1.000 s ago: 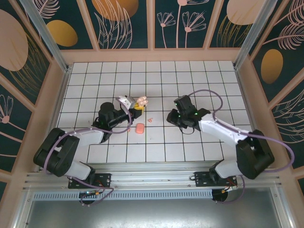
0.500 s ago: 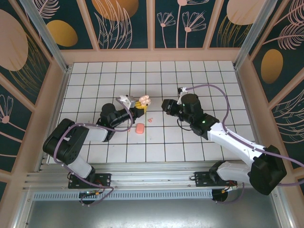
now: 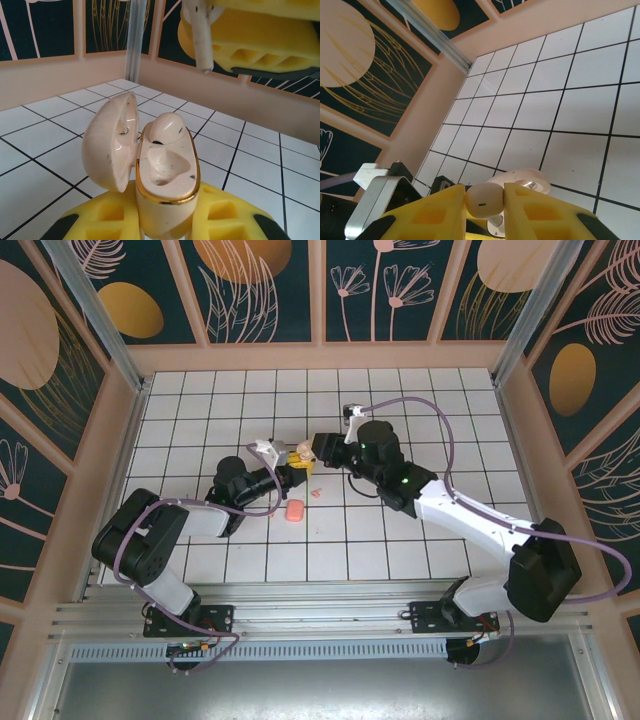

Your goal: Insert the wireless bluetooth earbuds into the charging case

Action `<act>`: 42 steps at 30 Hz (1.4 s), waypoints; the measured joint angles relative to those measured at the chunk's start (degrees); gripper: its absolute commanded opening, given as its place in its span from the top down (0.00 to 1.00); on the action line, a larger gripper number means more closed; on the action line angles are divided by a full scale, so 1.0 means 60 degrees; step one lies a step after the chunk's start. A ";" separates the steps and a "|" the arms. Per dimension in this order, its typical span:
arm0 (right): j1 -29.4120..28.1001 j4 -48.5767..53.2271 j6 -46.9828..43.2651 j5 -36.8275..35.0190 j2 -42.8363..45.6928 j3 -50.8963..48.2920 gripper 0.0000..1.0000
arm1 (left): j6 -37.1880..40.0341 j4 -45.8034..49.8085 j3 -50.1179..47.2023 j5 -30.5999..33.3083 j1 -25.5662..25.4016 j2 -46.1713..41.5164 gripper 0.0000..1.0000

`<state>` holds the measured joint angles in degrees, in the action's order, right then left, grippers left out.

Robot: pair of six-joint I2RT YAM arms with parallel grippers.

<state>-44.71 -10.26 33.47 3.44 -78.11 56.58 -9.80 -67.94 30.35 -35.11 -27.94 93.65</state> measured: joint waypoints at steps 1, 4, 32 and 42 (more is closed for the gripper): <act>-0.0047 0.0000 -0.0029 0.0000 -0.0106 0.0058 0.75 | -0.0011 0.0000 0.0000 0.0000 0.0000 0.0000 0.89; -0.0131 0.0022 -0.0102 0.0000 -0.0339 0.0197 0.75 | -0.0069 0.0000 0.0011 0.0000 0.0000 0.0000 0.89; -0.0481 0.0233 -0.0350 -0.0288 -0.0758 0.0357 0.76 | -0.0251 0.0007 0.0109 0.0109 0.0000 -0.0084 0.89; -0.0554 -0.0069 -0.0353 -0.0506 -0.0754 0.0219 0.76 | -0.0426 0.0018 0.0109 0.0106 -0.0025 -0.0135 0.89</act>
<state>-48.03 -10.68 31.35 0.40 -82.63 57.89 -12.36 -67.83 31.00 -34.48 -28.10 92.84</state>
